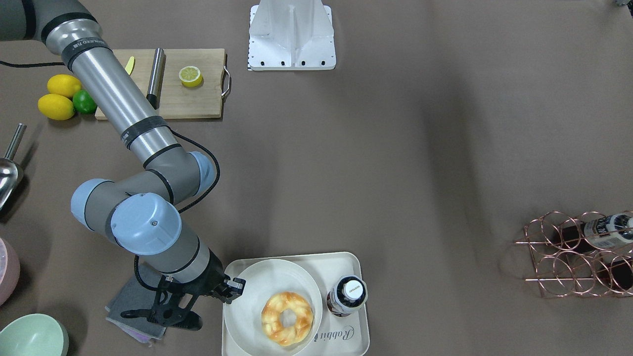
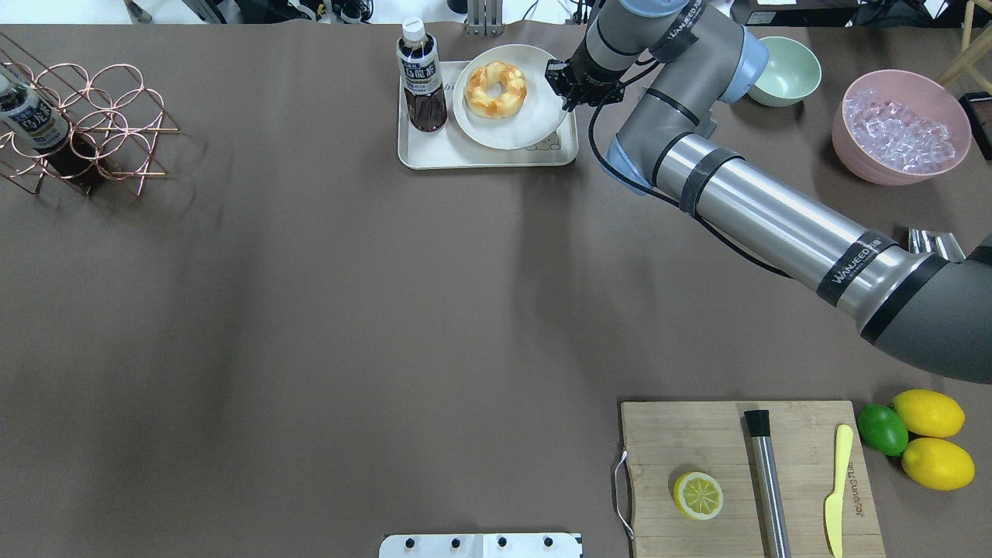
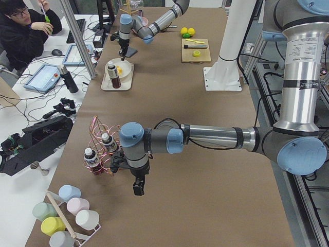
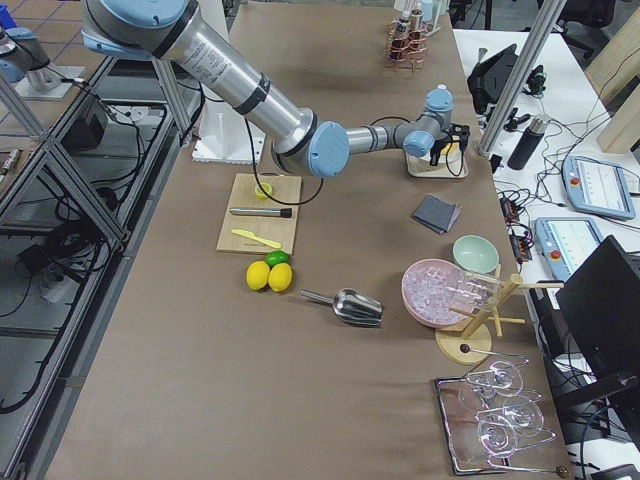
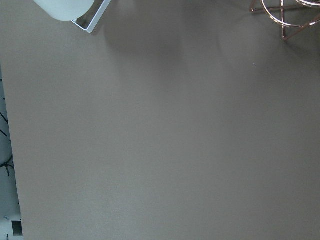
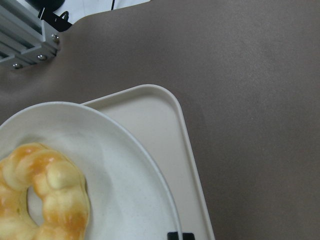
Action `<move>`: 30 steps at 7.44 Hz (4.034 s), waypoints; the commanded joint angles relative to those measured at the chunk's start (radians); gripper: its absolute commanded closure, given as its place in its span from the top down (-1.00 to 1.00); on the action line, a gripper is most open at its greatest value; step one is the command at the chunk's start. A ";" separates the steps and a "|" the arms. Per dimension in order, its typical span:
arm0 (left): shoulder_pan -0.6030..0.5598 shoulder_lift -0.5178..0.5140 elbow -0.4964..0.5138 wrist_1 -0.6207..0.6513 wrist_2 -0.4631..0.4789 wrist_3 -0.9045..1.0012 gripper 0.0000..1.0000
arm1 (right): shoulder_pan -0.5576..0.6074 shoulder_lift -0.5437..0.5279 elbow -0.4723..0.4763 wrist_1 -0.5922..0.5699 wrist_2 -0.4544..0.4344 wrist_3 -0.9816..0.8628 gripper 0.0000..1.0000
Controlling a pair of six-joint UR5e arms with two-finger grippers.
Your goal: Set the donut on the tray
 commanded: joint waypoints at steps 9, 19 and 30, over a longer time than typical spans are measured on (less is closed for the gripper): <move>-0.003 -0.002 -0.002 0.001 0.000 0.000 0.96 | 0.048 -0.110 0.139 0.052 0.086 0.081 0.99; -0.014 0.015 -0.002 0.001 0.002 0.003 0.96 | 0.278 -0.799 0.915 -0.176 0.404 -0.253 0.99; -0.038 0.026 -0.006 0.001 0.002 0.003 0.96 | 0.712 -0.938 1.048 -1.283 0.209 -1.433 0.98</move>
